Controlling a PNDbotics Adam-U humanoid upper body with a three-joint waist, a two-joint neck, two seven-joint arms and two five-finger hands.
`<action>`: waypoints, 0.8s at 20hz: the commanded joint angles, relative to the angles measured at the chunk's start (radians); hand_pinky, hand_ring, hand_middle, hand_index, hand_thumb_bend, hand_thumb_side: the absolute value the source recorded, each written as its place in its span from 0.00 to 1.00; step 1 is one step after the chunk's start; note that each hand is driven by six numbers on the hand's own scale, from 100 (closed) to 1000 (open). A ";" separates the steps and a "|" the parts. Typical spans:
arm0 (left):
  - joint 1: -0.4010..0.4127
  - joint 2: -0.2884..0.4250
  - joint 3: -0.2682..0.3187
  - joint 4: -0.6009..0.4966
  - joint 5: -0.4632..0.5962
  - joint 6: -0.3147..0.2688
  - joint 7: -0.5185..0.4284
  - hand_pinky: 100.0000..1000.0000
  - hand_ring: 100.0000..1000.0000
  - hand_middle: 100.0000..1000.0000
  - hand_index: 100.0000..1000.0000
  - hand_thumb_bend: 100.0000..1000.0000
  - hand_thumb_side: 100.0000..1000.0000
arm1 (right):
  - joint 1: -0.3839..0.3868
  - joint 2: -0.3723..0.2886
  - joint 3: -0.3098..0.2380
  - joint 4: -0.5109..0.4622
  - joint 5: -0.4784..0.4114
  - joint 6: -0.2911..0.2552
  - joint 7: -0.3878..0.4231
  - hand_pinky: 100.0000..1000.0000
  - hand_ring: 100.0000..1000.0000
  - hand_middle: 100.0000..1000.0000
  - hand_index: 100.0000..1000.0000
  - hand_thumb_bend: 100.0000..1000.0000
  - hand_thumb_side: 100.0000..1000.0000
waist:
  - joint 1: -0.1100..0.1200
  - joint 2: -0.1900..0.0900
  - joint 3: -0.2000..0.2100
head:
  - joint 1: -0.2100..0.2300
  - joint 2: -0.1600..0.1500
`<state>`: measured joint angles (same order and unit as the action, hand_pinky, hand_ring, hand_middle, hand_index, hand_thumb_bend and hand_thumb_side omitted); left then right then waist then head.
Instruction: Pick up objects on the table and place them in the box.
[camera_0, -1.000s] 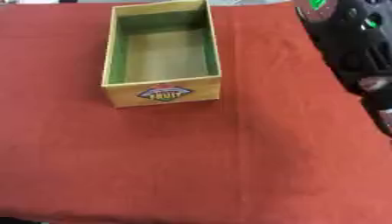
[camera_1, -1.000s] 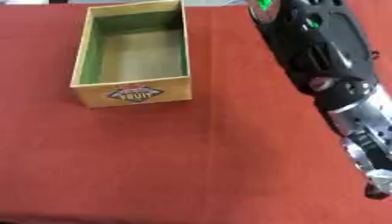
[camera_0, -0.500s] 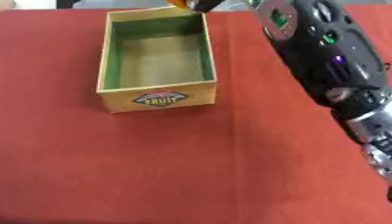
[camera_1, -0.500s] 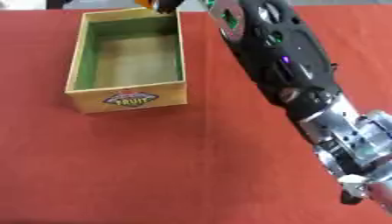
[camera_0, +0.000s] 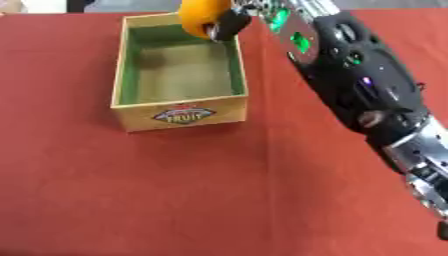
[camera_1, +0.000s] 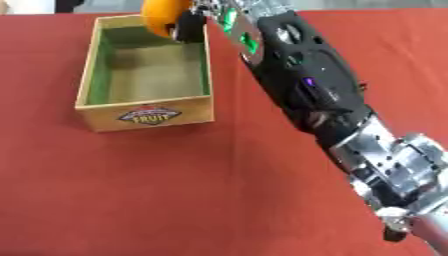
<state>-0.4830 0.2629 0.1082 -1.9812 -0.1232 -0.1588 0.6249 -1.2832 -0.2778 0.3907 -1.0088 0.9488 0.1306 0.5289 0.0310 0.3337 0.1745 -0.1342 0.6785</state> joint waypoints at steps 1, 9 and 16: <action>-0.013 0.010 -0.003 -0.019 -0.001 -0.004 -0.002 0.49 0.52 0.58 0.71 0.01 0.85 | -0.017 0.000 0.004 0.003 0.004 -0.013 0.006 0.66 0.69 0.43 0.61 0.00 0.16 | 0.002 -0.018 0.005 | -0.002 -0.012; -0.015 0.010 -0.004 -0.019 0.000 -0.005 -0.002 0.49 0.52 0.58 0.71 0.01 0.85 | -0.030 0.028 0.016 0.034 0.015 -0.039 0.062 0.73 0.80 0.67 0.80 0.00 0.26 | -0.002 -0.019 0.008 | -0.005 -0.015; -0.016 0.009 -0.005 -0.019 0.001 -0.006 -0.003 0.49 0.52 0.58 0.70 0.01 0.85 | -0.053 0.087 -0.014 0.173 0.106 -0.100 0.160 0.77 0.87 0.80 0.89 0.00 0.34 | -0.005 -0.022 0.013 | -0.012 -0.017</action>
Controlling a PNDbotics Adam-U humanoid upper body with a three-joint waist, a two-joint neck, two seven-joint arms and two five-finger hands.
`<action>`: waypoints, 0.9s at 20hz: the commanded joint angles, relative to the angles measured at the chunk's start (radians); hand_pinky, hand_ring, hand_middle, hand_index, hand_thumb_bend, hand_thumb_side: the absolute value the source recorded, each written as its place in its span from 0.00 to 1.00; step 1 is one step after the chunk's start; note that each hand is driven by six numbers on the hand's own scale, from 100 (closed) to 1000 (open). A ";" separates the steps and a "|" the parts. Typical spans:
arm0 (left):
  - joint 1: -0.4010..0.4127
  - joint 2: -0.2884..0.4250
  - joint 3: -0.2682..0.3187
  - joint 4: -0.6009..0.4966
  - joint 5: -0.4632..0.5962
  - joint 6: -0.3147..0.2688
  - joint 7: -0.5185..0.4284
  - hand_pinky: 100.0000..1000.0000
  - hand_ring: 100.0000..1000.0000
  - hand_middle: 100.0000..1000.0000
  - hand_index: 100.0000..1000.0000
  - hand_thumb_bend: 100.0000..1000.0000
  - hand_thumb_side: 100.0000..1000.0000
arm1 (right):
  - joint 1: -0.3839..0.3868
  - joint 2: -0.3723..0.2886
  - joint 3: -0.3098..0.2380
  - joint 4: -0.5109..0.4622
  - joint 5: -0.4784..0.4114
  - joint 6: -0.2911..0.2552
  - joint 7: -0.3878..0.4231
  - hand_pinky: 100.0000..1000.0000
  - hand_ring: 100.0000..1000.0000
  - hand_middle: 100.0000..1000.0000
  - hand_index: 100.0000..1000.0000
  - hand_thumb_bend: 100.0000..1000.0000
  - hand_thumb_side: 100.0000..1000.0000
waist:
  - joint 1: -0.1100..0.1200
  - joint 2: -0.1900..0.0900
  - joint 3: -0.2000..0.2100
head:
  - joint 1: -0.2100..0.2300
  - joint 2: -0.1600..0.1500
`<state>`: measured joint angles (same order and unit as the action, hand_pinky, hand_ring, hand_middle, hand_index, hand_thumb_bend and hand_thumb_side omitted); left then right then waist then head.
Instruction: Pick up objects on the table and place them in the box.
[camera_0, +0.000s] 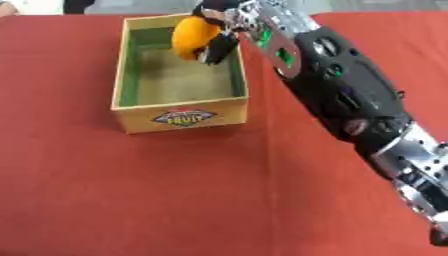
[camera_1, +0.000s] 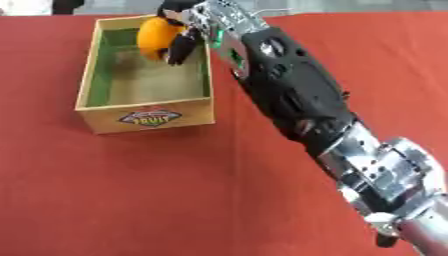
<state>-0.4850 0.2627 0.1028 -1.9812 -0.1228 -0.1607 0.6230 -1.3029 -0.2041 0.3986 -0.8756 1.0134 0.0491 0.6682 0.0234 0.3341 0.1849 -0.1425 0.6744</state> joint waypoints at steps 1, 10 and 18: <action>-0.013 0.008 0.000 -0.019 0.000 -0.004 -0.001 0.49 0.52 0.58 0.70 0.01 0.85 | -0.035 0.022 -0.030 0.065 0.061 -0.028 0.022 0.78 0.87 0.80 0.89 0.00 0.35 | 0.002 -0.022 0.003 | -0.005 -0.014; -0.012 0.007 0.000 -0.019 0.002 -0.004 -0.001 0.49 0.52 0.58 0.70 0.01 0.85 | -0.040 0.049 -0.069 0.155 0.151 -0.091 -0.014 0.79 0.89 0.83 0.98 0.25 0.52 | 0.000 -0.019 0.004 | -0.007 -0.012; -0.010 0.007 0.000 -0.019 0.002 -0.003 -0.001 0.49 0.52 0.58 0.70 0.01 0.85 | -0.045 0.042 -0.076 0.105 0.150 -0.076 -0.009 0.83 0.93 0.89 1.00 0.70 0.56 | 0.001 -0.023 0.004 | -0.008 -0.008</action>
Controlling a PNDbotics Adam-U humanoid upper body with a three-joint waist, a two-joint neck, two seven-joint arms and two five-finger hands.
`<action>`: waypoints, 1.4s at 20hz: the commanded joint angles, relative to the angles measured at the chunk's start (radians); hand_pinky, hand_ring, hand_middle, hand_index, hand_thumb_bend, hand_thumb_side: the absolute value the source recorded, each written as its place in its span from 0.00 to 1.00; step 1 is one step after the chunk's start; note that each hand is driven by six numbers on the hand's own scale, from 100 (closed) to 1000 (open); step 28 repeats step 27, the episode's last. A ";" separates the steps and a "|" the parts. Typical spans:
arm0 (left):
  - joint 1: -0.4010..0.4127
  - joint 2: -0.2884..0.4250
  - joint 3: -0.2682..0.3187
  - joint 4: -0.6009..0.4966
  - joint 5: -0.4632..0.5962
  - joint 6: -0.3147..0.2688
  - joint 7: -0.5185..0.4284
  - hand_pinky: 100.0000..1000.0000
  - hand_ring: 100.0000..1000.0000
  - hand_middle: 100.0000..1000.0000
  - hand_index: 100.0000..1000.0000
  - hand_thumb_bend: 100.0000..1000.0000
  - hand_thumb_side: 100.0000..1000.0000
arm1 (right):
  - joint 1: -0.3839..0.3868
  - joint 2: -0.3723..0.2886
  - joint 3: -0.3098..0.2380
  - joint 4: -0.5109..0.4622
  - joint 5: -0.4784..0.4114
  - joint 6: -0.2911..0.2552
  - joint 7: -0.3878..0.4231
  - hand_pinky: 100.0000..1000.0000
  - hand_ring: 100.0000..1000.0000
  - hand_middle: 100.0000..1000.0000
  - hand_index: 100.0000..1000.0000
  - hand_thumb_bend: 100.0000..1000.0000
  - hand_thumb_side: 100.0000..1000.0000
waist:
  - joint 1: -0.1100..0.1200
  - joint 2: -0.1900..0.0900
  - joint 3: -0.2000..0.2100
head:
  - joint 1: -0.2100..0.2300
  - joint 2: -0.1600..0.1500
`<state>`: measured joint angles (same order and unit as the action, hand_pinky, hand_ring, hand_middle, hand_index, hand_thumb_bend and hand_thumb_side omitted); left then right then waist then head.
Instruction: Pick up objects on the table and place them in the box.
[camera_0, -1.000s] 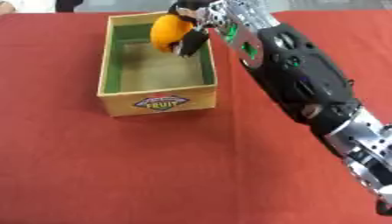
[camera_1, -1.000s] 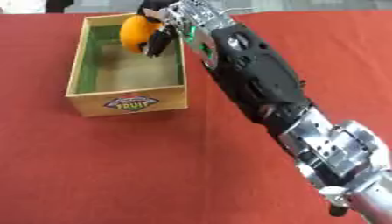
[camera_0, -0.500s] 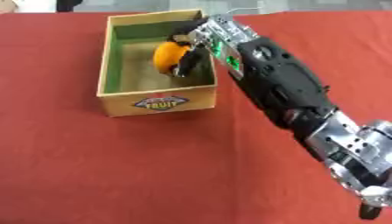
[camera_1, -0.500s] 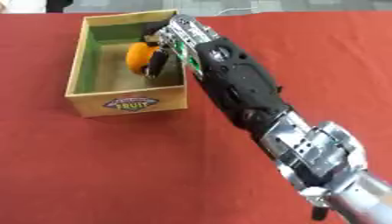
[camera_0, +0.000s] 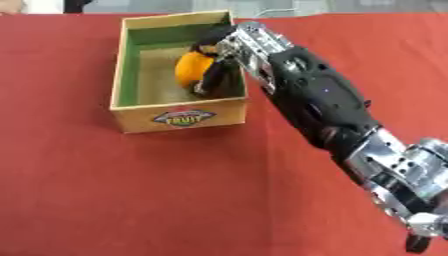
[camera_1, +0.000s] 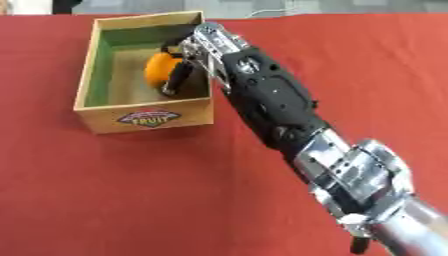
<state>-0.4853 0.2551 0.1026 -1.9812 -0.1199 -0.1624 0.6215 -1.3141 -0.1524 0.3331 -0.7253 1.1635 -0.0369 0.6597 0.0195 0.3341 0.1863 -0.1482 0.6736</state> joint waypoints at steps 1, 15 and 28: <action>-0.010 0.015 0.000 -0.019 -0.001 -0.001 0.001 0.49 0.52 0.58 0.70 0.01 0.85 | -0.036 -0.013 -0.012 -0.064 -0.006 0.019 -0.002 0.83 0.93 0.89 1.00 0.71 0.57 | 0.004 -0.023 0.002 | -0.003 -0.007; -0.004 0.018 0.002 -0.019 -0.004 0.000 0.002 0.49 0.52 0.58 0.70 0.01 0.85 | -0.045 -0.105 -0.016 -0.342 -0.124 0.107 0.013 0.81 0.88 0.87 1.00 0.61 0.66 | 0.009 -0.035 -0.006 | 0.004 0.007; 0.002 0.022 0.009 -0.019 -0.013 0.002 0.010 0.49 0.52 0.58 0.71 0.02 0.85 | 0.109 -0.360 0.012 -0.891 -0.453 0.320 -0.273 0.78 0.80 0.67 0.91 0.00 0.81 | 0.022 -0.045 -0.031 | 0.041 0.053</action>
